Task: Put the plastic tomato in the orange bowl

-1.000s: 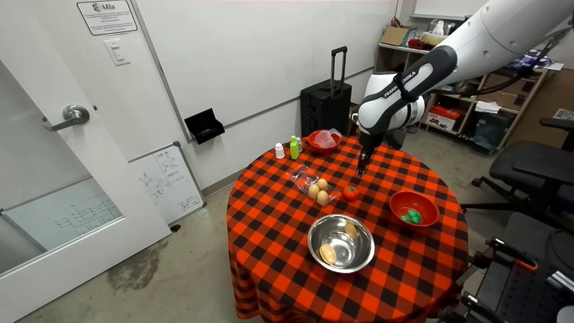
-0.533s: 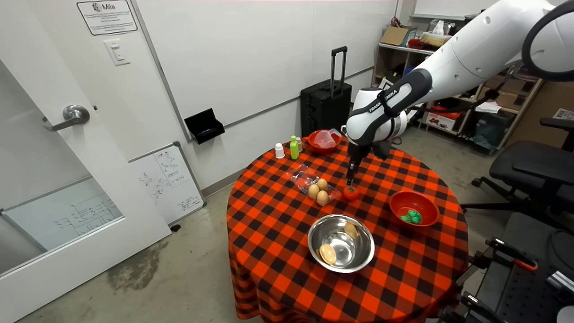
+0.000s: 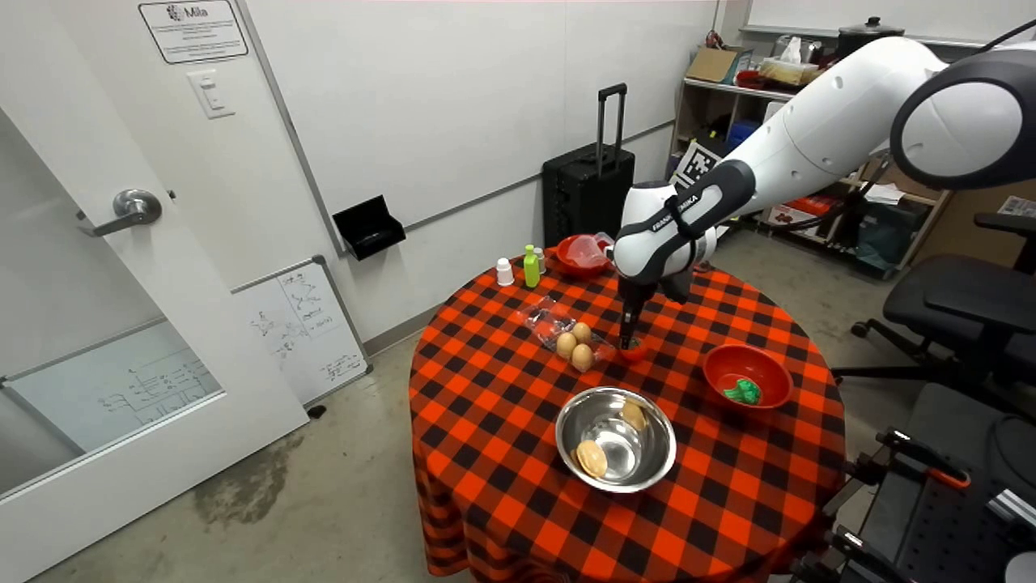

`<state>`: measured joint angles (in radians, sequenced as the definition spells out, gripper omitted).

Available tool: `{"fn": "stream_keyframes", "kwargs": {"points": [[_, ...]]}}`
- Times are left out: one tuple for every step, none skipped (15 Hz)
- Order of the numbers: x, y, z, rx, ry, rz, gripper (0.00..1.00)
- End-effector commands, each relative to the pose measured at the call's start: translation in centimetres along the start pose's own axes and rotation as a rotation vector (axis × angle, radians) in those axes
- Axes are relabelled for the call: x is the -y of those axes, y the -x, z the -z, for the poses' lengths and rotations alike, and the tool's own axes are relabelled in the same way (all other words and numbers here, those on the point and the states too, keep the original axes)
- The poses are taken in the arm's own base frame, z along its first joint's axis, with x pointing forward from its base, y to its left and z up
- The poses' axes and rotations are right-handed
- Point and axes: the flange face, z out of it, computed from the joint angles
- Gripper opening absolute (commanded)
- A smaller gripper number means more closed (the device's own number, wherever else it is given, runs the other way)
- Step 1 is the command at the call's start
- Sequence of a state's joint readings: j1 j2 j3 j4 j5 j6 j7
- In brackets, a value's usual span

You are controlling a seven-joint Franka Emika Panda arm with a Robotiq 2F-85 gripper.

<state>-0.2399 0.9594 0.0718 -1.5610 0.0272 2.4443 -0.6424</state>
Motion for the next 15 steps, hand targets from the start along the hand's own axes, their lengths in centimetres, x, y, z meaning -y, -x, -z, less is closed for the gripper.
{"fn": "stream_keyframes", "kwargs": {"points": [[0.1,-1.6,-1.3,0.046,0.032,0.017,1.00],[0.3,-1.7,-1.6,0.057,0.039,0.020,1.00],[0.3,-1.9,-1.9,0.067,0.046,0.020,1.00],[0.4,-1.9,-2.1,0.074,0.048,0.014,1.00],[0.4,-2.0,-2.2,0.079,0.056,0.010,1.00],[0.4,-2.0,-2.4,0.087,0.062,0.006,1.00],[0.3,-2.0,-2.5,0.094,0.066,-0.003,1.00],[0.2,-2.0,-2.7,0.101,0.067,-0.009,1.00],[0.2,-2.0,-2.8,0.106,0.067,-0.014,1.00],[0.1,-1.9,-2.9,0.112,0.068,-0.021,1.00],[0.1,-1.8,-3.0,0.115,0.068,-0.025,1.00],[0.0,-1.8,-3.1,0.119,0.063,-0.031,1.00],[0.0,-1.7,-3.2,0.123,0.060,-0.037,1.00],[0.0,-1.7,-3.3,0.126,0.057,-0.043,1.00],[0.0,-1.6,-3.3,0.126,0.057,-0.050,0.79]]}}
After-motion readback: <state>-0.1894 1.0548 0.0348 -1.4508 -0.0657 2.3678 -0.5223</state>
